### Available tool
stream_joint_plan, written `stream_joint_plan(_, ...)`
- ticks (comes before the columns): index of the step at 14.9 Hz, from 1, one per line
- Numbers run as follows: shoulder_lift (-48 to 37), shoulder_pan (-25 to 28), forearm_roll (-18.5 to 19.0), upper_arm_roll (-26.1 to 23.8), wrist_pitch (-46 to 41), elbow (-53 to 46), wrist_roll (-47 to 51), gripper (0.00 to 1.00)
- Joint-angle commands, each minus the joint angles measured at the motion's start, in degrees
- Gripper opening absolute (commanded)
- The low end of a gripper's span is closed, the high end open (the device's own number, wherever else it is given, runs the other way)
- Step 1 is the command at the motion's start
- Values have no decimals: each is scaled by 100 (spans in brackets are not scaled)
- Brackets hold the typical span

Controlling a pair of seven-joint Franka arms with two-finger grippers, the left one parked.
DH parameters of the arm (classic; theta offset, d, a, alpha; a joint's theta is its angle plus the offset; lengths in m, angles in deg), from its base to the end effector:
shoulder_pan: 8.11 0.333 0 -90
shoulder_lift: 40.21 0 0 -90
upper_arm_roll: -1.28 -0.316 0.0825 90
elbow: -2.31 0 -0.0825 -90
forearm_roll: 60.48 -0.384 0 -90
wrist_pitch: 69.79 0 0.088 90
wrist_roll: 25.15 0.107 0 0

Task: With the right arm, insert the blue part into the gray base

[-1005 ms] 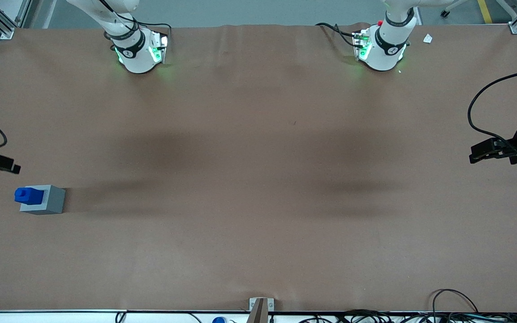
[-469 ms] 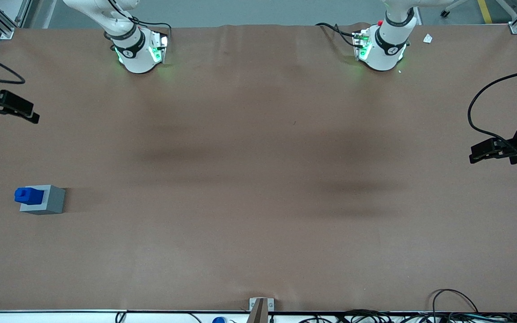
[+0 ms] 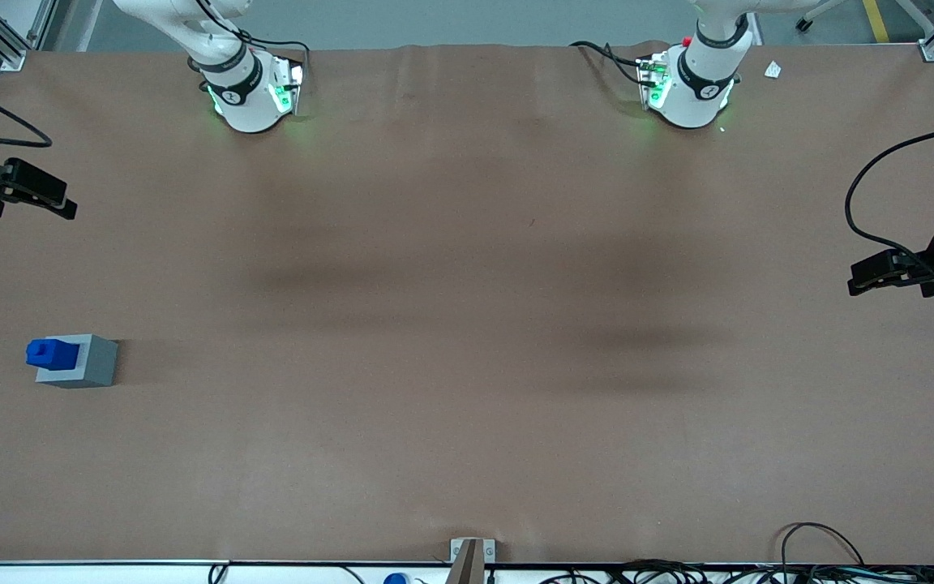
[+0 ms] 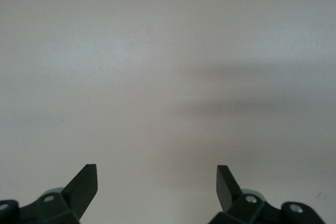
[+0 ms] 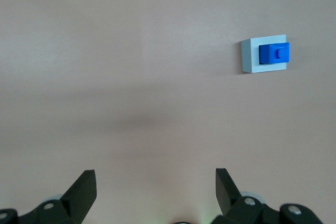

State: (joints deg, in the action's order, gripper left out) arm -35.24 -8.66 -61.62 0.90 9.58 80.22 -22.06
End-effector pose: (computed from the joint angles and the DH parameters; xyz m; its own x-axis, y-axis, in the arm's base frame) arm 0.5617 0.0005 0.6580 0.9966 -0.0532 -0.0622 -0.0543 -0.9984 -0.0170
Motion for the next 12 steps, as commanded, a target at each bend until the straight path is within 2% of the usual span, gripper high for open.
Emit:
stream_joint_plan(1,-102,177,377,3,35,136,59,100)
stream_joint_plan(3,-102,292,562,12,26,136,59,100)
stream_joint_plan(7,-111,292,545,12,-562,-214,68,100)
stream_joint_plan(12,-129,292,501,-6,-660,-233,77,100)
